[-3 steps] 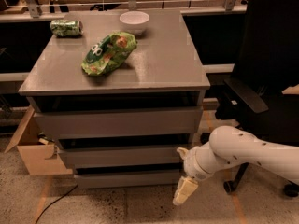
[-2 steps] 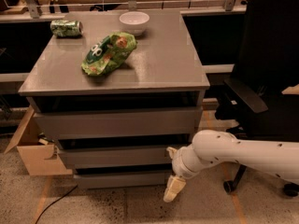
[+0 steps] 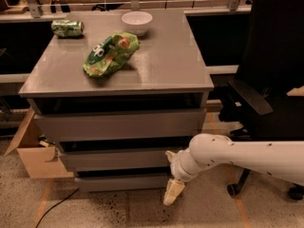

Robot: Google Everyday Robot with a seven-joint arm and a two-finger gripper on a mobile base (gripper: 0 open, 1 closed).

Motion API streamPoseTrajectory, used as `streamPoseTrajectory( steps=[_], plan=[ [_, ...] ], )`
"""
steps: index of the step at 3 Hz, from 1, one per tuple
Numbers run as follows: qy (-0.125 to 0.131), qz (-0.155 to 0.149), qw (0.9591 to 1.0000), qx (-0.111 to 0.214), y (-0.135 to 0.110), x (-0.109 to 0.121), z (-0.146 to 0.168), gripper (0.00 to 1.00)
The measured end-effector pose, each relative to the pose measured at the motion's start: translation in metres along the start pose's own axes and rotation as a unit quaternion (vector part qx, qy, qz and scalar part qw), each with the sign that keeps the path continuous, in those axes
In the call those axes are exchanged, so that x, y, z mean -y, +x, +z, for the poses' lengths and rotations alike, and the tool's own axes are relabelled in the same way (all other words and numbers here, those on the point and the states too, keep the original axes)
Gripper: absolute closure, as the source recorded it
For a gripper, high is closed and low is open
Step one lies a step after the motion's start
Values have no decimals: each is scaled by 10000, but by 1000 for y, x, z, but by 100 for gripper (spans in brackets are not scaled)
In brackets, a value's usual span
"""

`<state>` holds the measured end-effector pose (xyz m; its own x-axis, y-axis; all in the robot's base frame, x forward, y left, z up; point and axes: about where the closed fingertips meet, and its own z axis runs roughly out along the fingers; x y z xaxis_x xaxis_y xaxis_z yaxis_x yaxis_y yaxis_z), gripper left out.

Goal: Open middle drawer

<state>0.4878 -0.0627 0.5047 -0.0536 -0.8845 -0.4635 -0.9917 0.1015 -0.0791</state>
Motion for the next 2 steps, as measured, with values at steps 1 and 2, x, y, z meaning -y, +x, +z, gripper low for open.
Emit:
streamPoseTrajectory(
  steps=[1,2],
  plan=[
    [24,-221,9996,-150,4,13,30,0],
    [159,-591,9974,-382,-3,26,54,0]
  ],
)
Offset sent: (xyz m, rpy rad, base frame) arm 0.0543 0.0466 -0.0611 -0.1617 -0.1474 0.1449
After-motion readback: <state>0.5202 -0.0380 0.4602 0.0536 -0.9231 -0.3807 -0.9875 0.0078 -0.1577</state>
